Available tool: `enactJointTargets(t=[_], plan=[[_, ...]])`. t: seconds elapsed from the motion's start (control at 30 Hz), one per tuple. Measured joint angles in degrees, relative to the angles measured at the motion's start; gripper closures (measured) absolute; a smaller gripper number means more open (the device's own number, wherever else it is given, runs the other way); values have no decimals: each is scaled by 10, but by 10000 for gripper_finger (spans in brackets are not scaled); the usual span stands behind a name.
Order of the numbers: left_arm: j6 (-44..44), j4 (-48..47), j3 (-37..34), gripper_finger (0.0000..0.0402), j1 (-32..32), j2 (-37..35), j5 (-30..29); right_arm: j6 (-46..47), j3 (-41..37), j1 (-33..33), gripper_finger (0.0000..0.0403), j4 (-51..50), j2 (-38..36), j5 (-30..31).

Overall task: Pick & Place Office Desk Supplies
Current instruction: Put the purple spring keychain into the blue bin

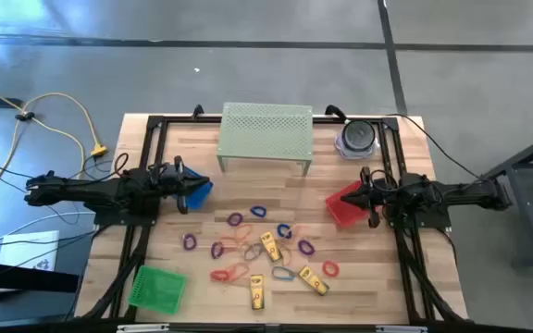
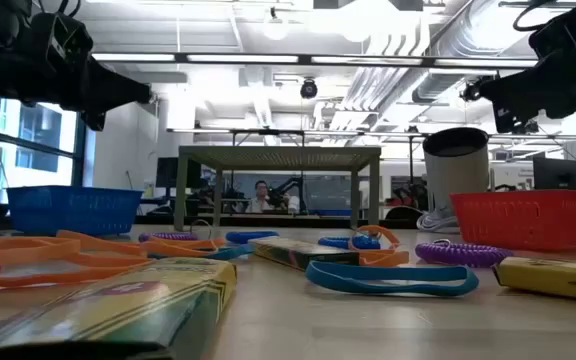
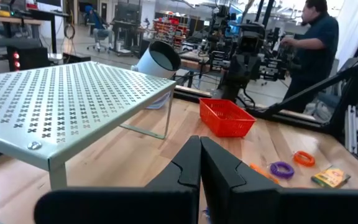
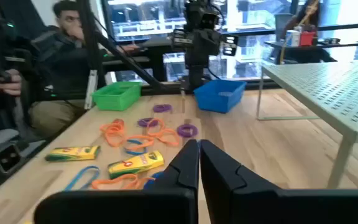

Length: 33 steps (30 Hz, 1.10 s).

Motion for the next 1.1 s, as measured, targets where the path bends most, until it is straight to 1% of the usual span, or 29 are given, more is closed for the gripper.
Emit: enactJointTargets(t=[0.13,0.43,0.63,0.97,1.1], plan=[[0,0,0,401,0,0,0,-1,0,0,398,0,10,19],[0,0,0,401,0,0,0,-1,1,0,398,2,13,21],[0,0,0,401,0,0,0,-12,4,0,398,5,13,52],[-3,0,0,401,0,0,0,-1,7,0,398,2,13,54],[14,0,0,401,0,0,0,-1,8,0,398,2,13,55]])
